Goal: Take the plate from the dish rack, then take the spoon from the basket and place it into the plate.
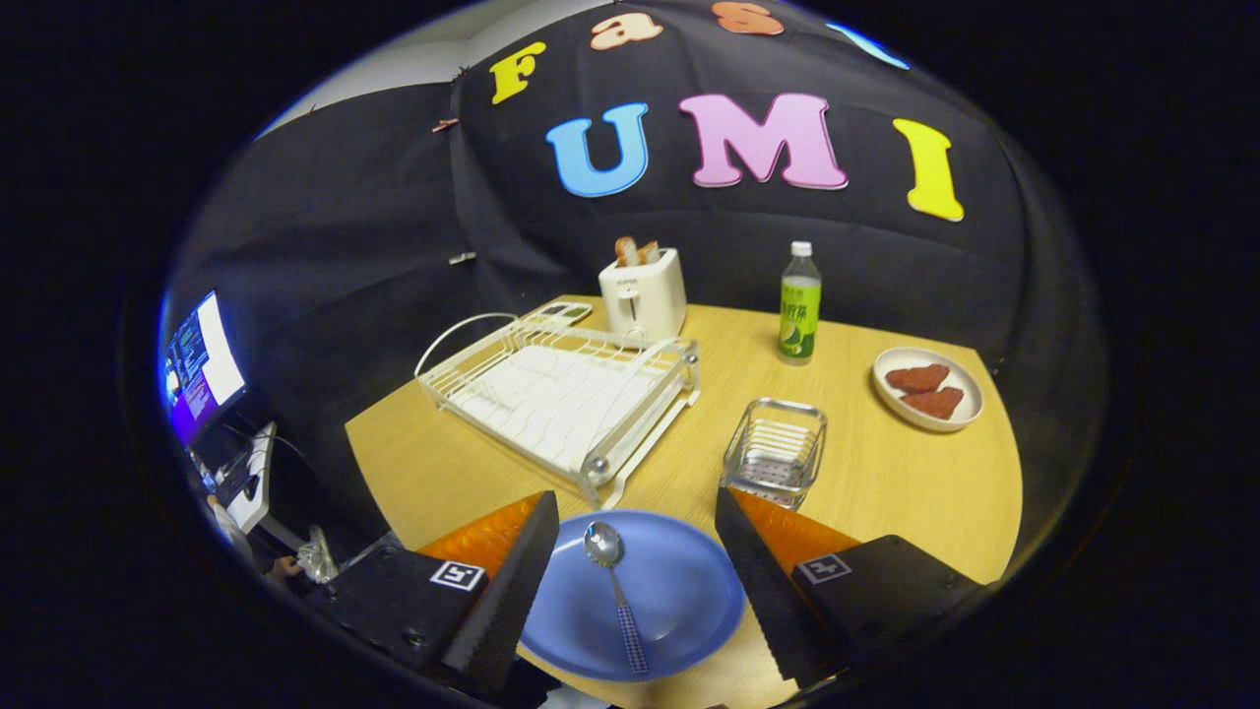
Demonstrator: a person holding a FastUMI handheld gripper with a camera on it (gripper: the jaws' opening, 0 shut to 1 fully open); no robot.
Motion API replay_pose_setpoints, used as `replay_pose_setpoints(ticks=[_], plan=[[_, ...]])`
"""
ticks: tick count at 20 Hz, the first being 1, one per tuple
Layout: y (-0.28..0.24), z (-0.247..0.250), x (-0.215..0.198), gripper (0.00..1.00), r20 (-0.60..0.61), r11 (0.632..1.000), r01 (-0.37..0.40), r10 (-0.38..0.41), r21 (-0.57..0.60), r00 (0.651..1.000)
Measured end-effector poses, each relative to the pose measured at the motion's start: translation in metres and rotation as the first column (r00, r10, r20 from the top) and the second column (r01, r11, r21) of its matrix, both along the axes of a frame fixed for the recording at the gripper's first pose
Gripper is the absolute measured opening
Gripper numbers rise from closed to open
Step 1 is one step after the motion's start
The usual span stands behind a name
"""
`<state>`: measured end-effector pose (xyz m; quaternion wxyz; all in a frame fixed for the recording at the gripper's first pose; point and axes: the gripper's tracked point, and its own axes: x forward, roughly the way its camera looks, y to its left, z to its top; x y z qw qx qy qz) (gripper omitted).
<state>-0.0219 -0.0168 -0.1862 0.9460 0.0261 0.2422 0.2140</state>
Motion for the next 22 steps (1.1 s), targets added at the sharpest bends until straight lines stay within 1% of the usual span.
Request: replay_pose_setpoints(ticks=[2, 5, 8, 11, 13, 14, 16, 20, 21, 22], plan=[[-0.008, 0.033, 0.009, 0.98, 0.060, 0.996, 0.090, -0.089, 0.001, 0.994], [-0.023, 0.085, 0.016, 0.99, 0.150, 0.973, 0.230, -0.230, 0.017, 0.962], [-0.042, 0.130, 0.016, 0.98, 0.226, 0.931, 0.362, -0.361, 0.039, 0.905], [-0.060, 0.169, 0.008, 0.98, 0.314, 0.882, 0.468, -0.462, 0.060, 0.830], [-0.067, 0.188, 0.001, 0.98, 0.383, 0.855, 0.515, -0.496, 0.060, 0.780], [-0.068, 0.190, -0.003, 0.98, 0.398, 0.843, 0.535, -0.510, 0.055, 0.762], [-0.064, 0.187, -0.009, 0.98, 0.392, 0.824, 0.564, -0.537, 0.052, 0.747], [-0.054, 0.188, -0.017, 0.98, 0.375, 0.794, 0.601, -0.587, 0.091, 0.718], [-0.050, 0.187, -0.017, 0.98, 0.372, 0.794, 0.601, -0.587, 0.092, 0.719], [-0.045, 0.186, -0.016, 0.98, 0.369, 0.800, 0.594, -0.579, 0.085, 0.727]])
